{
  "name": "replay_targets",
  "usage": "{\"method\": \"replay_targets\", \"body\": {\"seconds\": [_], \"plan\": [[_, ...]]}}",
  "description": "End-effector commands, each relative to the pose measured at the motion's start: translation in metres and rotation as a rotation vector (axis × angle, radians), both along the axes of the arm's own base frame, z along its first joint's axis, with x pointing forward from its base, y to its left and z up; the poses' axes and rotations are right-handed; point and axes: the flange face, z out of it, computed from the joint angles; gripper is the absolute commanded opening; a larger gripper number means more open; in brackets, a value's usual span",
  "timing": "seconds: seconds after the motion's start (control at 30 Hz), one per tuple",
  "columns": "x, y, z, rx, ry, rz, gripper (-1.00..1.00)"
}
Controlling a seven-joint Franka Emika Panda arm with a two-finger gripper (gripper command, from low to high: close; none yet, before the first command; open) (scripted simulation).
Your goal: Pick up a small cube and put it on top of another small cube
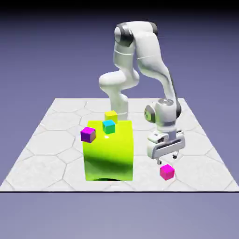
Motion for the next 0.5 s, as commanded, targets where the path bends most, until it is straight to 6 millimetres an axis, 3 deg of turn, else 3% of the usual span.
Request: {"method": "replay_targets", "body": {"seconds": [0.0, 0.07, 0.1, 0.13, 0.17, 0.37, 0.4, 0.47], "plan": [[0.001, 0.001, -0.011, 0.0, 0.0, 0.0, 0.0], [0.002, 0.001, -0.035, 0.0, 0.0, -0.001, 0.0], [0.002, 0.001, -0.036, 0.0, 0.0, -0.001, 0.0], [0.002, 0.001, -0.036, 0.0, 0.0, -0.001, -1.0], [0.002, 0.001, -0.036, 0.0, 0.0, -0.001, -1.0], [-0.005, -0.003, 0.032, 0.001, 0.001, -0.001, -1.0], [-0.011, 0.004, 0.026, -0.015, 0.037, 0.045, -1.0], [-0.005, -0.012, 0.05, -0.033, 0.041, 0.11, -1.0]]}}
